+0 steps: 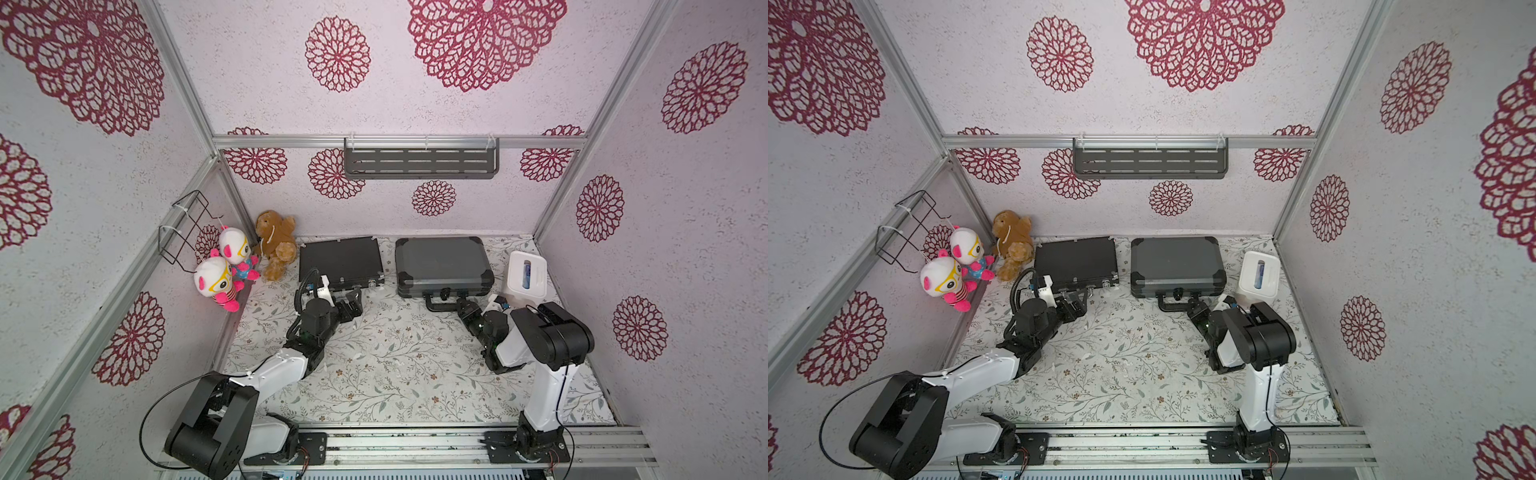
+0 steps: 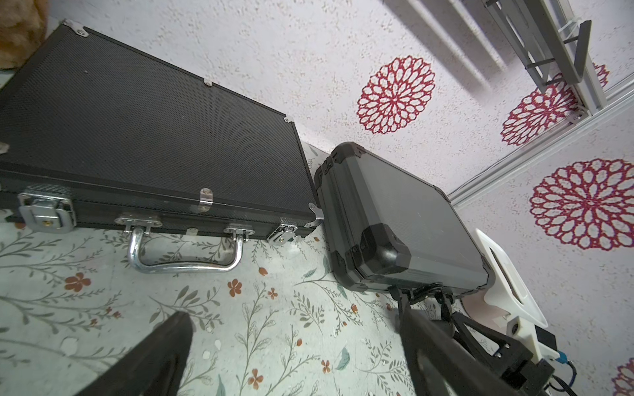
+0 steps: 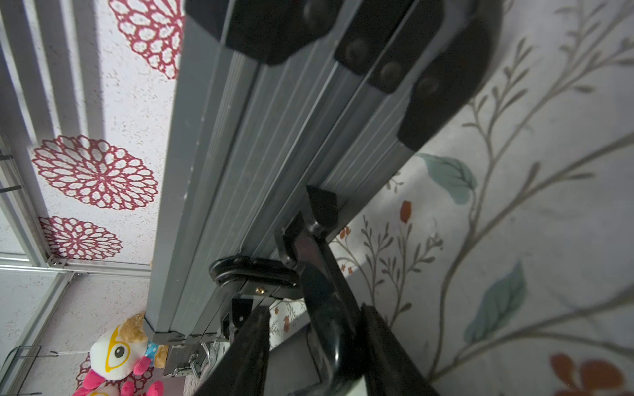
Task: Open the poker set cases
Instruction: Pick up the poker set case from the center of the board.
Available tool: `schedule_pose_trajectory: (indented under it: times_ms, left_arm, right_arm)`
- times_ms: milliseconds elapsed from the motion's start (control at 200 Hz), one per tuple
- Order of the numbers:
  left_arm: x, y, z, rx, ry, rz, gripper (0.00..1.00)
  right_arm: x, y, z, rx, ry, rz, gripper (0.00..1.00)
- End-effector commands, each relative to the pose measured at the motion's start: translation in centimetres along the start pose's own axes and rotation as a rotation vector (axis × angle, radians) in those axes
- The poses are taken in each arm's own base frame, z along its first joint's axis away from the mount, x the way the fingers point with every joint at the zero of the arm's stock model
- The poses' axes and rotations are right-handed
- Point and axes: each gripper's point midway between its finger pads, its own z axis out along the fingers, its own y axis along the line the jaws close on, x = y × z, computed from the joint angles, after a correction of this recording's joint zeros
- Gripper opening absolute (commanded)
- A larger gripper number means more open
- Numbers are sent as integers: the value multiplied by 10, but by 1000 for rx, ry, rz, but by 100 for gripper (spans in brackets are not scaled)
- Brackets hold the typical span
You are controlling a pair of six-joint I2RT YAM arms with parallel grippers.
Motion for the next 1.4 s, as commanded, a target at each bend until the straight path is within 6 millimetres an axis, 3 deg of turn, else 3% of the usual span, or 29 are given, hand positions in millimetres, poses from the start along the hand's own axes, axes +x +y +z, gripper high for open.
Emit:
schedule_pose_trajectory:
  times_ms: [0,175,635,1066,1396]
  left_arm:
    - [-6,-4,2,11,-9,-5,99]
    - [-4,-4,4,9,2,-4,100]
    - [-2,-6,7,14,13,-5,100]
    - [-4,-8,6,21,15,-7,99]
    - [-3,-7,7,17,16,-13,98]
  right_arm:
    - [-5,51,6,-179,-18,12,43]
    - [0,51,8,-160,-19,26,42]
    - [-2,19,6,-28,-54,159,46]
    - [-13,20,5,-3,-92,162,43]
    - [-14,21,11,0,-92,167,30]
